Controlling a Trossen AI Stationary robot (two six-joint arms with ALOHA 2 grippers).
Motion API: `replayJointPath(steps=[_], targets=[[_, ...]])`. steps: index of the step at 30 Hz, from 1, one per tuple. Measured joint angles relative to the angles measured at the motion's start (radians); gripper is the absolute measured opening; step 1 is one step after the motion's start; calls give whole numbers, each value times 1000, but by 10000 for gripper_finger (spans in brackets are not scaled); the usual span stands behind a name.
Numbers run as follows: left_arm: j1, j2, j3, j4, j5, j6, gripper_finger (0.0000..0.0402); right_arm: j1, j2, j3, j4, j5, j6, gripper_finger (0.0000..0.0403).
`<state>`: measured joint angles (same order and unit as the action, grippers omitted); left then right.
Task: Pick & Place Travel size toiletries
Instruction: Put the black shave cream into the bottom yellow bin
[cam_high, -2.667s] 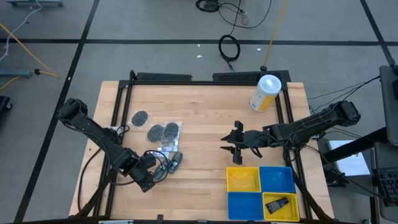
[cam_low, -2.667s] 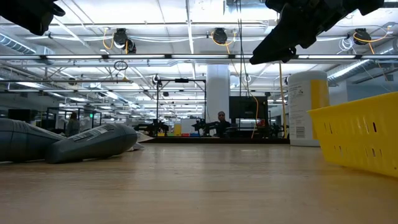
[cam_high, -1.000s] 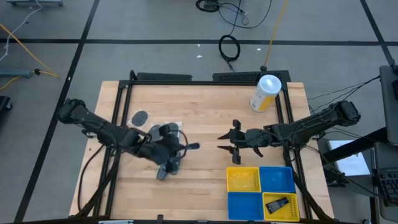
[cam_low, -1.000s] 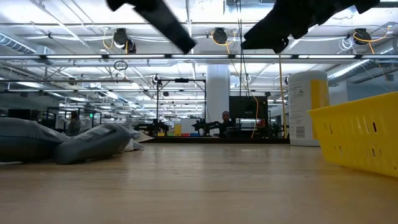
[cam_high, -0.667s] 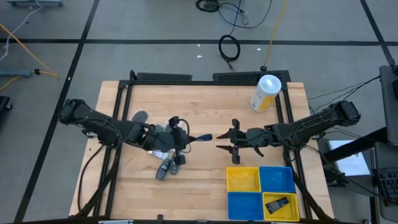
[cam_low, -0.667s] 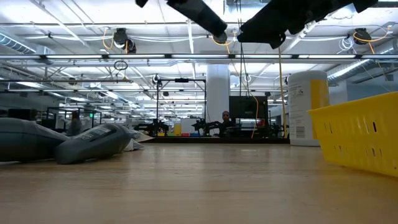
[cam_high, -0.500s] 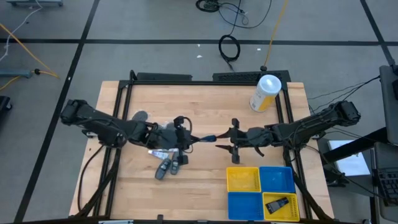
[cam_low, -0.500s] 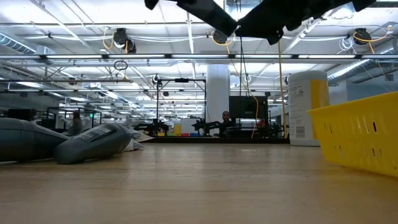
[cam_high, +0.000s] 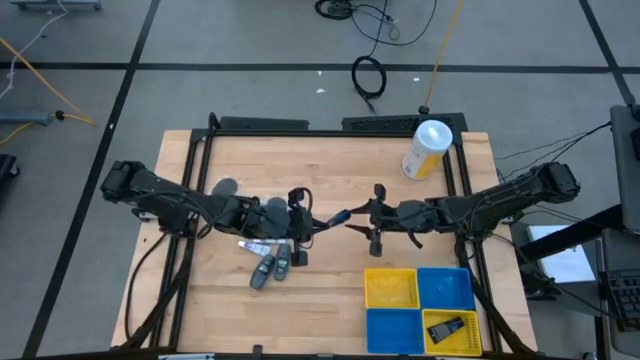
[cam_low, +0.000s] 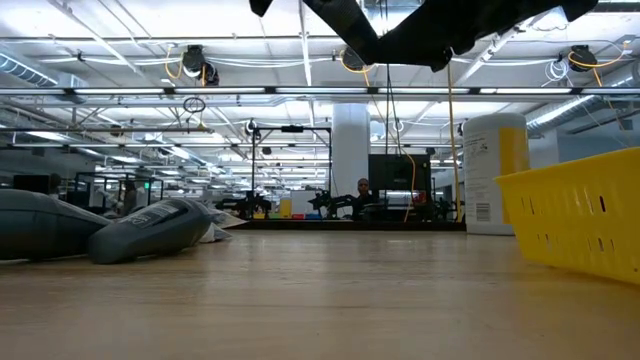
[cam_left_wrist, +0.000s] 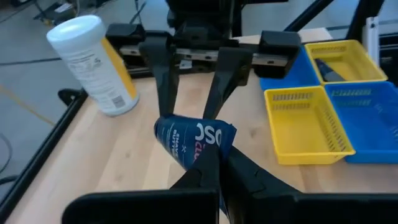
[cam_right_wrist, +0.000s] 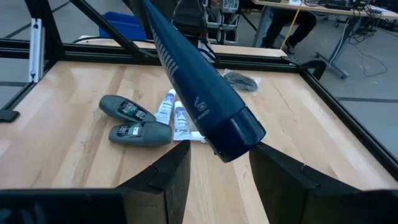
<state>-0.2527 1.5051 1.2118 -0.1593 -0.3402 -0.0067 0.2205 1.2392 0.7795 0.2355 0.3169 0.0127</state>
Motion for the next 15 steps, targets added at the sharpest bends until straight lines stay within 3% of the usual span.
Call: replayJointPath(steps=[15], targets=[[-1,0,0,-13,32,-18,0,0,-4,0,16,0,-106,155]])
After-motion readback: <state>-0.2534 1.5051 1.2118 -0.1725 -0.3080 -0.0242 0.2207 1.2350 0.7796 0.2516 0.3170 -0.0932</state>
